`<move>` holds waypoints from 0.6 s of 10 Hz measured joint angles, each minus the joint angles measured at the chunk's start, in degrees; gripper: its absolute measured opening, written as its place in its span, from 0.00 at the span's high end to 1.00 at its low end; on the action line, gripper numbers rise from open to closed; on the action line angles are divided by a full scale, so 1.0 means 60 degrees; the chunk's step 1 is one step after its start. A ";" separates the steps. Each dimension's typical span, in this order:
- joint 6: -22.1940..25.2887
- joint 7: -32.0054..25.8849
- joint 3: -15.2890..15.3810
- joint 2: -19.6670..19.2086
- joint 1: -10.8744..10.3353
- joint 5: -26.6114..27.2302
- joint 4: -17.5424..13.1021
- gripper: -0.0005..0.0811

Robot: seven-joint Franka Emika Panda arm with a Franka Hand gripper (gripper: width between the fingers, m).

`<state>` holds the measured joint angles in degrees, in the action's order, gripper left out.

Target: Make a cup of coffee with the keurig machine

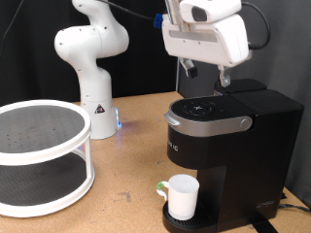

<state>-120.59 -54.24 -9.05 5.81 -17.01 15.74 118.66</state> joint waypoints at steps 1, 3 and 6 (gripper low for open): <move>-0.0341 0.0013 0.0067 0.0004 -0.0001 -0.0129 0.0208 0.01; -0.1229 0.0134 0.0187 0.0030 -0.0002 -0.0386 0.0712 0.13; -0.1722 0.0126 0.0264 0.0061 -0.0002 -0.0405 0.1251 0.31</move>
<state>-130.92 -53.48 -7.46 6.18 -17.02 13.31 126.16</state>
